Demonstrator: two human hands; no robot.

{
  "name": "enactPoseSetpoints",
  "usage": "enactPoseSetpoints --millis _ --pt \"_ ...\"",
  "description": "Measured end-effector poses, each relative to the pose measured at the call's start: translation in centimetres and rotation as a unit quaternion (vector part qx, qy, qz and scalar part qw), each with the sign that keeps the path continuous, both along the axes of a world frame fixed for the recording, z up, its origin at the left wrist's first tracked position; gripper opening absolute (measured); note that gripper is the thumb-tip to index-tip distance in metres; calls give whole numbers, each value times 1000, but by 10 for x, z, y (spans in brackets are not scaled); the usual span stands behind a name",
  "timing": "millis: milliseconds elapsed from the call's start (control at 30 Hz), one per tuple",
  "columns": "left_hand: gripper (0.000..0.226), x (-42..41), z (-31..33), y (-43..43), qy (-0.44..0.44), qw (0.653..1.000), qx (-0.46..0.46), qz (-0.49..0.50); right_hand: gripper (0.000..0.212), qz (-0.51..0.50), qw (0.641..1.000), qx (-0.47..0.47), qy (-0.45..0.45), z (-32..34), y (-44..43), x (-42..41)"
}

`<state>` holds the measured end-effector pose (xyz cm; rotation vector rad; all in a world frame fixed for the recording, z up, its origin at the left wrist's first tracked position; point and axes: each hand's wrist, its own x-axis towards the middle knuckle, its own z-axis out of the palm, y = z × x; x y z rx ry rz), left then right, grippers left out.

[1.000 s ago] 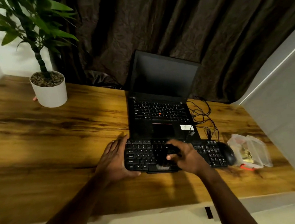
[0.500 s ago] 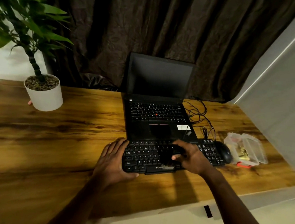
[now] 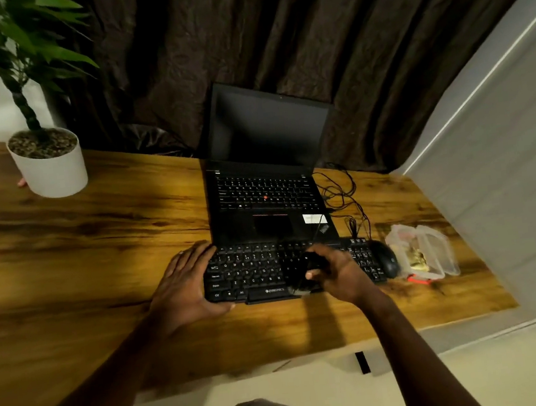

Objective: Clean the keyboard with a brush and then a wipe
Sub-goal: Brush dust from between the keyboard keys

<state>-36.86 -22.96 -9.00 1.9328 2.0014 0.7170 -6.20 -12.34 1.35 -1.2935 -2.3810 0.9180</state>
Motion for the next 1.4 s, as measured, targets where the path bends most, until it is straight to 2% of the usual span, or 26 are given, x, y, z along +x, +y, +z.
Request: enactPoseSetpoints --millis 100,233,367,467,567,733,900,1200,1300,1400 --pt "129 -1 -1 -1 -11 1000 4 -4 38 7 1000 18 -2 -1 0 4" --pt "126 -1 -1 -1 -8 1000 -6 -16 36 20 999 -14 36 -7 -2 -14" --pt "103 18 -10 -2 55 995 79 11 34 31 998 -30 46 -3 6 -12" --pt "81 48 -14 -3 77 986 148 -12 39 21 999 -37 15 1 22 12" --pt "69 73 -22 -3 106 983 147 -35 41 29 999 -17 -21 3 39 31" --pt "57 98 -22 -2 145 981 129 29 35 85 995 4 -53 -1 45 26" --pt "58 111 -27 -5 150 974 155 68 32 96 995 -39 -14 1 45 21" --pt "57 110 -28 -5 153 974 153 72 38 98 992 -17 -72 4 71 67" --pt "57 111 -26 -6 155 974 147 72 32 132 990 -12 -48 -2 63 51" --pt "56 112 -23 -7 148 975 148 74 35 122 992 -41 -18 0 60 46"
